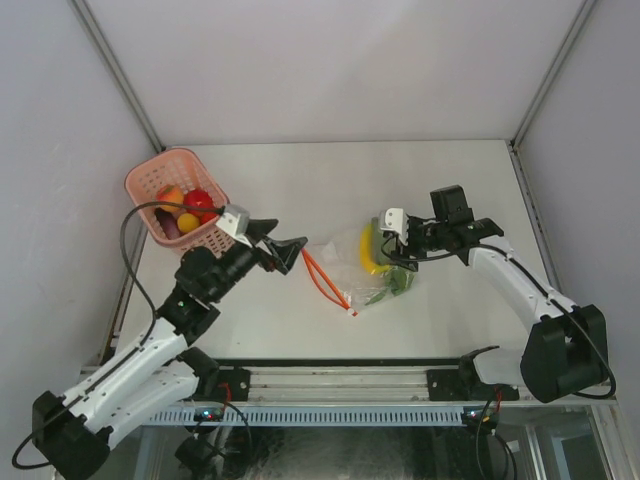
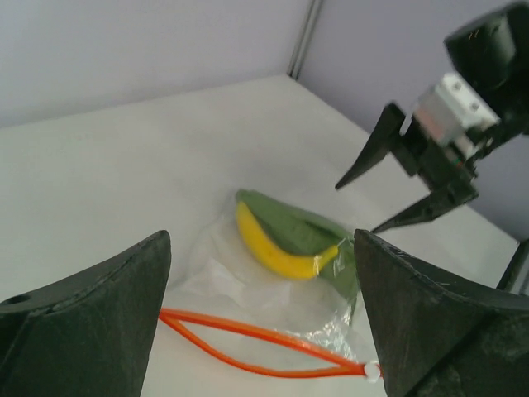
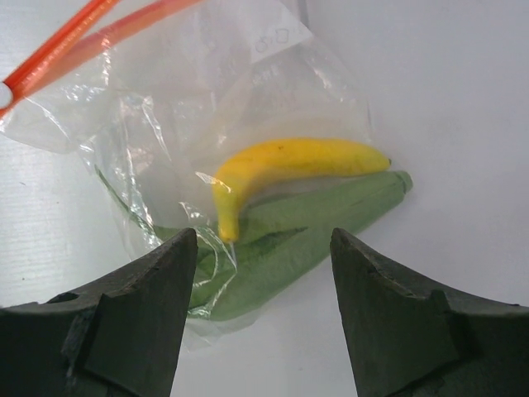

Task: Open the zip-top bag and remove the fake food
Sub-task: Pick up the fake fruit from the zipper food storage bag.

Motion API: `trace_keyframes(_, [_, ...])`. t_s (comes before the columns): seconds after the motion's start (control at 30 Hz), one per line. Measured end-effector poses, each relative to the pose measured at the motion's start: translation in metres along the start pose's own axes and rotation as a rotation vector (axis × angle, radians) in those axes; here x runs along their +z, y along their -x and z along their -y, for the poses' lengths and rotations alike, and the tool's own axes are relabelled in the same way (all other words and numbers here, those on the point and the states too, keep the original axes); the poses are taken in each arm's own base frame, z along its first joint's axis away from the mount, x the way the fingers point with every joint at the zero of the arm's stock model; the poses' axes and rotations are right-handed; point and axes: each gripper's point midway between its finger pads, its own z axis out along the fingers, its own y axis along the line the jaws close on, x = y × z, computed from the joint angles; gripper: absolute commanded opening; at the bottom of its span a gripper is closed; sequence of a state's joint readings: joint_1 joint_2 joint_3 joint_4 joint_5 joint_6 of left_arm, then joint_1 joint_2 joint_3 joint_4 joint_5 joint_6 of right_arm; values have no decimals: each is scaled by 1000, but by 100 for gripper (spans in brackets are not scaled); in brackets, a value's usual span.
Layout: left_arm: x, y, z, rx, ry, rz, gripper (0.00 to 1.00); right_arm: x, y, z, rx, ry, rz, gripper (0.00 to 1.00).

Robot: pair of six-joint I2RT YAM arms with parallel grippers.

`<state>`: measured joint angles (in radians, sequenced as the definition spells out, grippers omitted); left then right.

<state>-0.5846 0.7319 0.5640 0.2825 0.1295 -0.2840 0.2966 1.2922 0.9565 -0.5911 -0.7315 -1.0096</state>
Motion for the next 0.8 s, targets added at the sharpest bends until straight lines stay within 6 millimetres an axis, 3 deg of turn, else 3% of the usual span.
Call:
trace_keyframes(0.2, [8,-67,-2,0,9,-142,62,-5,-17,9,34,-34,-47,66])
trace_keyframes(0.33, [12,-90,-6,-3,16,-200,43,0,-28,10,59,-21,-75,65])
trace_keyframes(0.5, [4,-122,-14,-11,30,-254,36,9,-35,6,88,11,-84,65])
trace_keyframes(0.6, [-4,-152,-19,-45,42,-306,34,18,-32,6,93,33,-89,62])
trace_keyframes(0.7, [-10,-180,-23,-90,52,-357,33,28,-23,10,123,26,-105,40])
trace_keyframes(0.8, [-8,-196,-23,-138,54,-383,32,42,-12,29,185,-10,-123,23])
